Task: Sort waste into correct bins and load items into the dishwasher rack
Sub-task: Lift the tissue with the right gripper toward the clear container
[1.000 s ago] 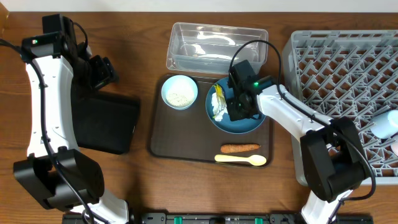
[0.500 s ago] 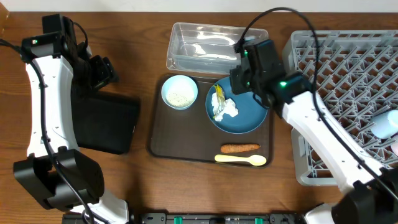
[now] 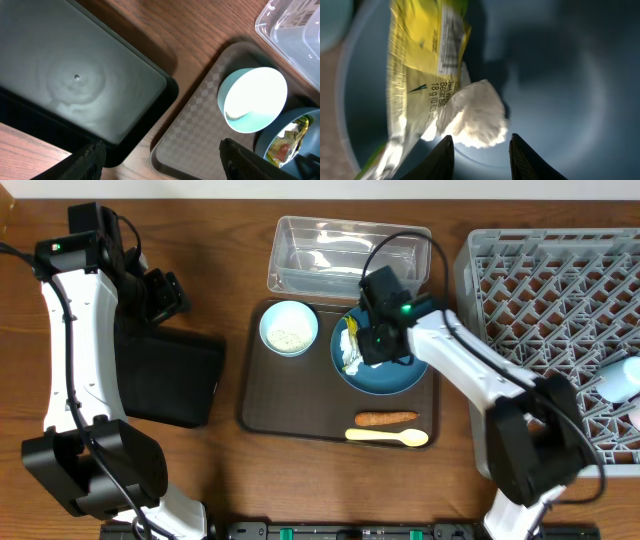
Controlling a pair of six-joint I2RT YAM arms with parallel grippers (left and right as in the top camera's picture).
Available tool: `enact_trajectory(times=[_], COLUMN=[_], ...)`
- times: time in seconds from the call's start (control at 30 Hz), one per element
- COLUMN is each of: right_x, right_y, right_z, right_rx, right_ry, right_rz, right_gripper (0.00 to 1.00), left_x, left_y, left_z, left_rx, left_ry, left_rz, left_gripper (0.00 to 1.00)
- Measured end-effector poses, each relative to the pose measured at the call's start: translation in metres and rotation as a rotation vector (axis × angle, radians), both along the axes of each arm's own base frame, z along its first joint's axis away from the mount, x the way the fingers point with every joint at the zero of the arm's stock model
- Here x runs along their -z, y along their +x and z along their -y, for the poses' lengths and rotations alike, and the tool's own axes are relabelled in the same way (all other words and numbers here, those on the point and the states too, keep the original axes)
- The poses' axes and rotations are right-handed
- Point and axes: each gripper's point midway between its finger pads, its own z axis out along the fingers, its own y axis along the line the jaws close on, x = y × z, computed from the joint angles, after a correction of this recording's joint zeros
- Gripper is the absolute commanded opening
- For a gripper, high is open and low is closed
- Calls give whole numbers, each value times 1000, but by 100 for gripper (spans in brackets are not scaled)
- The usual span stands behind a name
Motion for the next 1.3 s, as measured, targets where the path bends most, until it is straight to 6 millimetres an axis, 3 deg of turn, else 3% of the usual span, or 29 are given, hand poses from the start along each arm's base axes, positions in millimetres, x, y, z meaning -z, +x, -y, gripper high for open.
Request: enact_trajectory(times=[0.07, 0.13, 0.17, 0.37, 0.53, 0.6, 0.67, 0.87, 0.97, 1.13, 1.3], right_x=[14, 27, 33, 37, 28, 14, -14, -133, -170, -180, -146], right_y=[-4, -6, -8, -9, -9, -6, 4, 49, 72, 108, 136], right_z=[-3, -4, -3, -4, -3, -3, -5, -4, 0, 11, 38], right_rx=[-11, -16, -20, -16, -15, -12, -4, 41, 69, 124, 201], right_ry=[-15, -28, -36, -42, -35, -18, 19, 162, 206, 226, 189], right_rz=[-30, -54, -66, -73, -61, -27, 55, 447, 598, 711, 688], right_gripper=[28, 7, 1, 1, 1, 1, 1, 1, 1, 4, 5], left_x=[0, 0, 0, 0, 0, 0, 0, 0, 0, 0, 0], left_y=[0, 0, 0, 0, 0, 0, 0, 0, 0, 0, 0], left_z=[0, 0, 0, 0, 0, 0, 0, 0, 0, 0, 0], left_rx=[0, 0, 0, 0, 0, 0, 0, 0, 0, 0, 0], left_ry=[0, 0, 0, 0, 0, 0, 0, 0, 0, 0, 0], left_rz=[0, 0, 0, 0, 0, 0, 0, 0, 0, 0, 0], left_gripper=[76, 76, 76, 76, 76, 76, 76, 76, 76, 76, 76])
